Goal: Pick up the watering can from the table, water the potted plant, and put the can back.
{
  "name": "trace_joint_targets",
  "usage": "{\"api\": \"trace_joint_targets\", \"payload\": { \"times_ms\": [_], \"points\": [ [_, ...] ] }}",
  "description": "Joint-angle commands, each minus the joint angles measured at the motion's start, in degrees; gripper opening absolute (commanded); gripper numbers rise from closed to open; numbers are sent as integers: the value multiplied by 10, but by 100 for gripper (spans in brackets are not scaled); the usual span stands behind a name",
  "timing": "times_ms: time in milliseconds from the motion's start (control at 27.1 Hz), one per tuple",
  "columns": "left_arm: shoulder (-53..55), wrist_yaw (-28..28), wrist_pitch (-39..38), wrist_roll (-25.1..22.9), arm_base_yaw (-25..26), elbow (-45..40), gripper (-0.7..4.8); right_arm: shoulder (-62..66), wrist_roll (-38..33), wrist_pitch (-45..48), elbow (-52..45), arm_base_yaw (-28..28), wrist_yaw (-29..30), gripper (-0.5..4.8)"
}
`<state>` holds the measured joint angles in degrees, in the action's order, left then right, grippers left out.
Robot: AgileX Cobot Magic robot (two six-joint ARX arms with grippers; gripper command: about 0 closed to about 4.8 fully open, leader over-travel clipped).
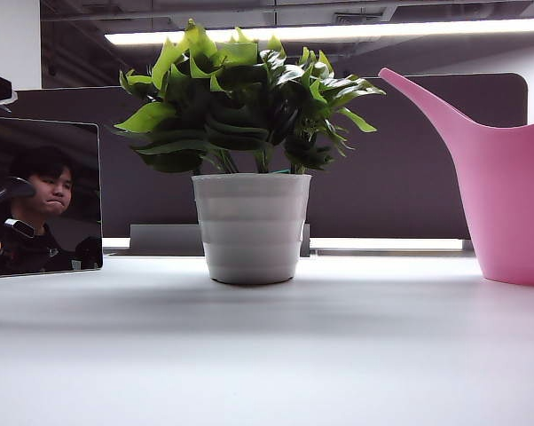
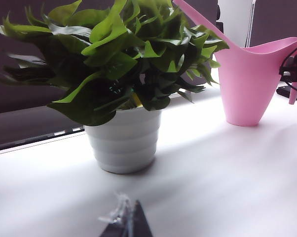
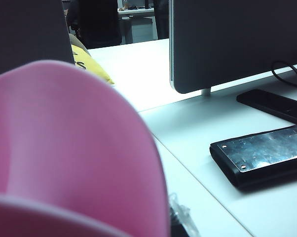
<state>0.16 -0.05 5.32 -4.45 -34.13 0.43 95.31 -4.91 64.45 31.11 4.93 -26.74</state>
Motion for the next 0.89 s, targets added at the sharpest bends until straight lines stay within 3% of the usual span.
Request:
{"api": "trace_joint_targets", "payload": {
  "times_ms": [37,148,333,628,887],
  "points": [
    [1,1,7,0,0,0,-5,-2,5,12,2,1,10,117],
    [1,1,7,0,0,0,-5,-2,7,12,2,4,27,35],
    [1,1,7,0,0,0,-5,-2,7,15,2,4,31,-1],
    [1,1,7,0,0,0,-5,-9,12,28,2,4,34,-1],
    [1,1,7,0,0,0,-5,-66,24,0,2,17,90,-1]
  ]
}}
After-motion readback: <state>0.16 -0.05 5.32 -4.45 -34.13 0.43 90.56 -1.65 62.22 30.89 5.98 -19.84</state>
